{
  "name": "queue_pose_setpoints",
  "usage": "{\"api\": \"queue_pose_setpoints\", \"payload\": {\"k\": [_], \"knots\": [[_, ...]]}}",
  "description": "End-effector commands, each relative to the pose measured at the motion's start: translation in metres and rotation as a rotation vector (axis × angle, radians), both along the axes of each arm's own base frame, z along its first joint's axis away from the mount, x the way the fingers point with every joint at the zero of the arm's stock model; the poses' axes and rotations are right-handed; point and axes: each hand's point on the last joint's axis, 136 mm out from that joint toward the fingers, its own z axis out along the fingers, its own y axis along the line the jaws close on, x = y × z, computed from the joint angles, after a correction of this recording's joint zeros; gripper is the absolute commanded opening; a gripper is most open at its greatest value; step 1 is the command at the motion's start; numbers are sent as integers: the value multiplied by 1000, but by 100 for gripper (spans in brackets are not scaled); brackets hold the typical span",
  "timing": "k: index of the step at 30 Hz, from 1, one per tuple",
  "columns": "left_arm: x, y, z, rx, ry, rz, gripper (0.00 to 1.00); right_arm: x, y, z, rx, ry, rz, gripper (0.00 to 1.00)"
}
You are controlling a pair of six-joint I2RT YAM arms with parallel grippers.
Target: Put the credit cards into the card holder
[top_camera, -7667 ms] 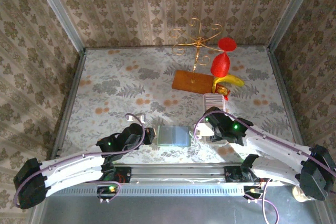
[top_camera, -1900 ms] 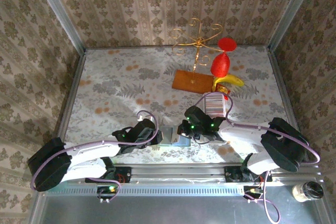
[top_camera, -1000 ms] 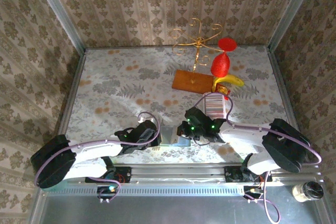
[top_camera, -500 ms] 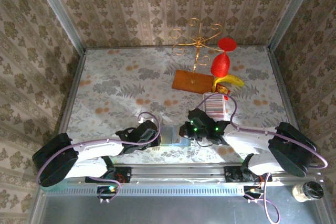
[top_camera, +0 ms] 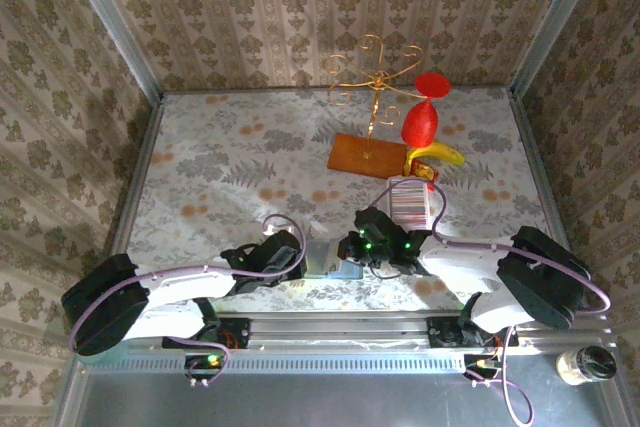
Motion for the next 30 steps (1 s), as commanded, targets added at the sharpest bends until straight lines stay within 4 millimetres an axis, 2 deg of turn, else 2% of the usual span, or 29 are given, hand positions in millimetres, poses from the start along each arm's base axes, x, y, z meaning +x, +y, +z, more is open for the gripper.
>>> {"api": "queue_pose_setpoints", "payload": {"k": [1, 18, 30], "knots": [[-4, 6, -6, 30, 15, 8, 10, -1, -1, -4, 6, 14, -12, 0], [-5, 4, -5, 31, 14, 4, 9, -15, 1, -10, 22, 80, 22, 0], [-5, 4, -6, 33, 14, 2, 8, -11, 11, -13, 22, 75, 66, 2]]}}
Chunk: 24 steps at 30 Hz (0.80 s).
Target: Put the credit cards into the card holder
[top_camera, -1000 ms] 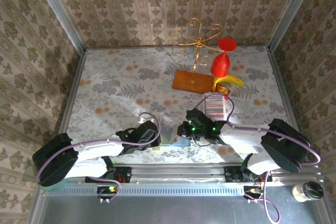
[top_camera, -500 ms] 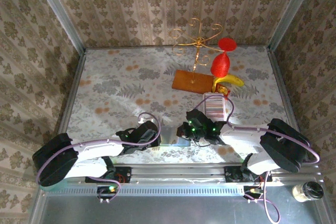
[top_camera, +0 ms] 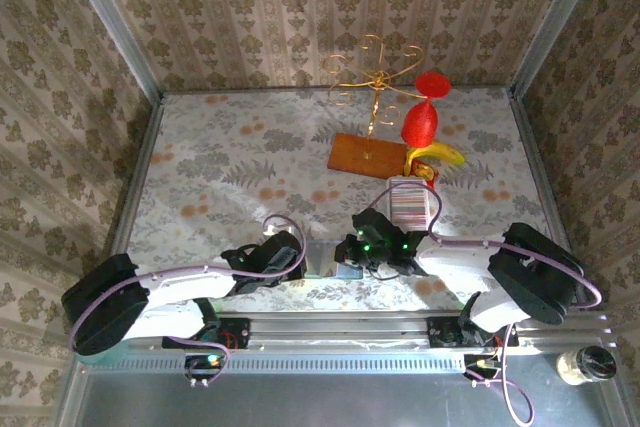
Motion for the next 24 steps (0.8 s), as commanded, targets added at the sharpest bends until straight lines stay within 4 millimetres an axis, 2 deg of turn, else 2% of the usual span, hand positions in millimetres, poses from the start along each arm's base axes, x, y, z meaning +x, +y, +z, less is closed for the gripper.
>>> {"api": "queue_pose_setpoints", "payload": {"k": [1, 9, 15, 24], "knots": [[-5, 3, -5, 29, 18, -1, 8, 1, 0, -6, -29, 7, 18, 4], [-5, 2, -4, 24, 16, -4, 7, 8, 0, -10, -74, -1, 24, 8], [-5, 2, -4, 23, 15, -5, 6, 15, -9, -13, -92, -20, -36, 2], [-6, 2, -5, 20, 16, -5, 5, 19, -18, -16, -98, -43, -87, 2]]}}
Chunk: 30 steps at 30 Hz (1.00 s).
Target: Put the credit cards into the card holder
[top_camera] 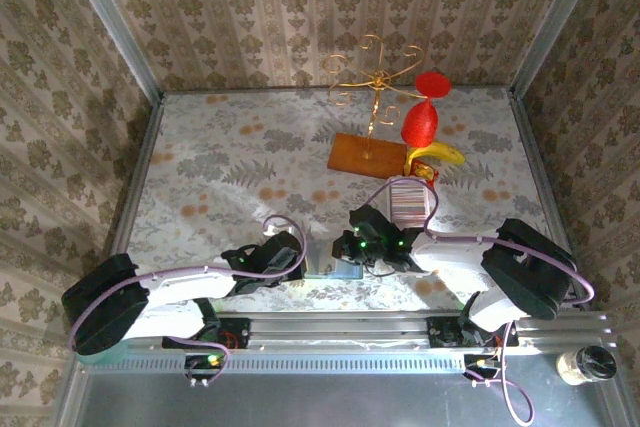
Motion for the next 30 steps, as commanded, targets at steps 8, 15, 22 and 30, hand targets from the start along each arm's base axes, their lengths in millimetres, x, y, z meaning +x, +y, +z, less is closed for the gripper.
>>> {"api": "queue_pose_setpoints", "payload": {"k": [8, 15, 22, 30], "knots": [[-6, 2, -6, 21, 23, -2, 5, -8, 3, -16, 0, 48, 40, 6], [-6, 2, -6, 21, 24, -1, 4, -14, 3, -21, -3, 66, 70, 16], [-7, 2, -7, 23, 24, -5, 4, -12, -9, -20, -106, 49, 75, 25], [-7, 2, -7, 23, 25, -5, 4, -13, -19, -19, -190, 33, 99, 29]]}}
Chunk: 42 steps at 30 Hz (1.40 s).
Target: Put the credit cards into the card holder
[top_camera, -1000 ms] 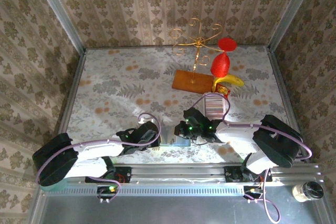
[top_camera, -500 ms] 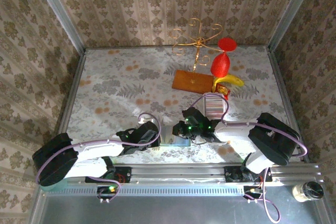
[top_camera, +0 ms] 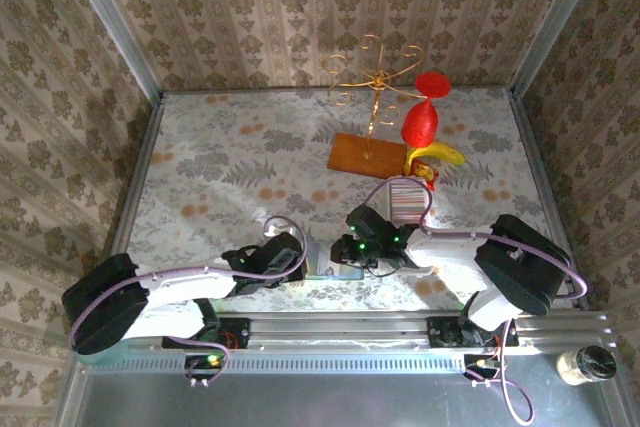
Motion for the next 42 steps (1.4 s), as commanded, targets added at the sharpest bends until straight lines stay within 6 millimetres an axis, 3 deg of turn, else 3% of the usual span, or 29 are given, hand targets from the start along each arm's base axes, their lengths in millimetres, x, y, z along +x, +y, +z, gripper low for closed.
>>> {"api": "queue_pose_setpoints", "payload": {"k": [1, 12, 22, 37, 42], "knots": [[-4, 4, -7, 23, 23, 5, 3, -3, -10, -2, -83, -10, 22, 28], [-5, 3, -8, 26, 26, -1, 2, -3, 13, 2, -67, -13, 83, 19], [-5, 2, -7, 22, 25, 2, 2, -6, 29, 8, -50, -17, 107, 19], [-5, 3, -7, 23, 23, 5, 2, -6, 16, 16, -91, -48, 97, 23], [-5, 6, -8, 27, 22, 12, 2, -4, 21, 32, -69, -128, 124, 23]]}}
